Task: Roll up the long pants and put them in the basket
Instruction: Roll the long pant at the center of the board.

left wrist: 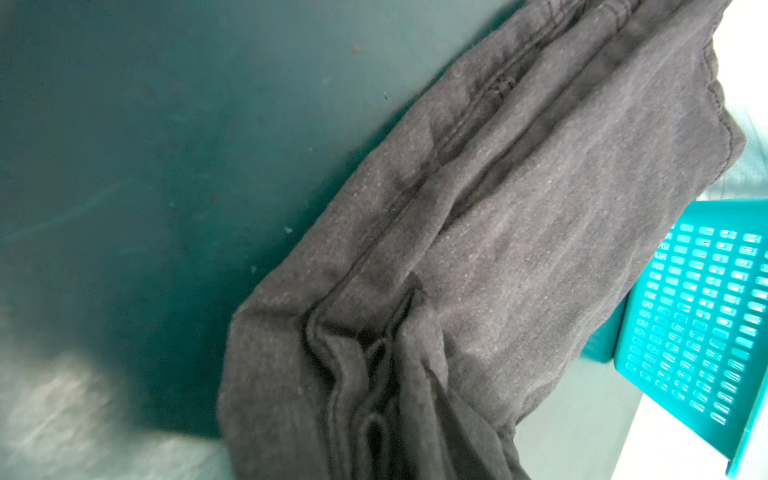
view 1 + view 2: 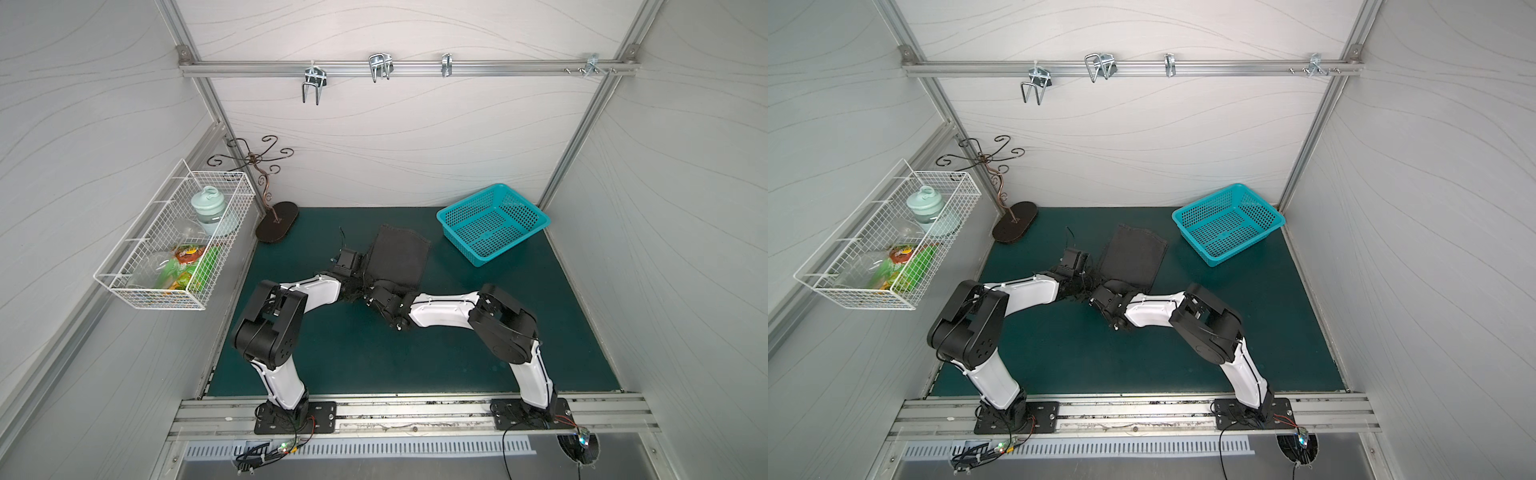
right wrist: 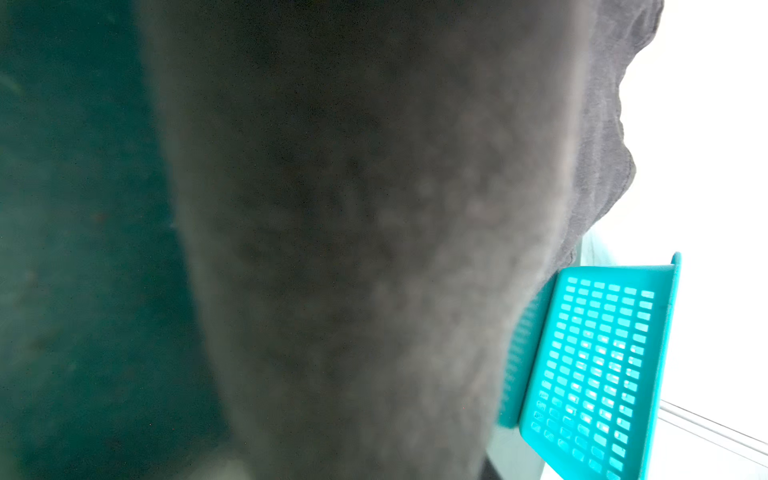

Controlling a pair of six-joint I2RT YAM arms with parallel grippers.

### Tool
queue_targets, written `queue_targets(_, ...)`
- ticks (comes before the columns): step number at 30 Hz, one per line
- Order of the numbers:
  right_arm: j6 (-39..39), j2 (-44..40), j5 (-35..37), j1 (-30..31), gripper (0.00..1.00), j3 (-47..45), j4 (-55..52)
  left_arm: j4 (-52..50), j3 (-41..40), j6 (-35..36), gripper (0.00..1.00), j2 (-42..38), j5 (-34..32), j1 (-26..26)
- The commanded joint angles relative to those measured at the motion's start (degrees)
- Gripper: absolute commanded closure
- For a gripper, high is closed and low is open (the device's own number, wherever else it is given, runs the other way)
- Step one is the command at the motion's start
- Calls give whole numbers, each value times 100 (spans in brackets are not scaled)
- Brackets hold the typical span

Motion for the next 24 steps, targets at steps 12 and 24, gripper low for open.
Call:
queue_targets(12,759,287,-3659,-525,100,429,-2294,-2682,1108,719,100,-112,-47,100)
queue_targets(24,980,728,-4527,-794,100,633,-2788,-3701,1754,774,40,-594,-1199,258)
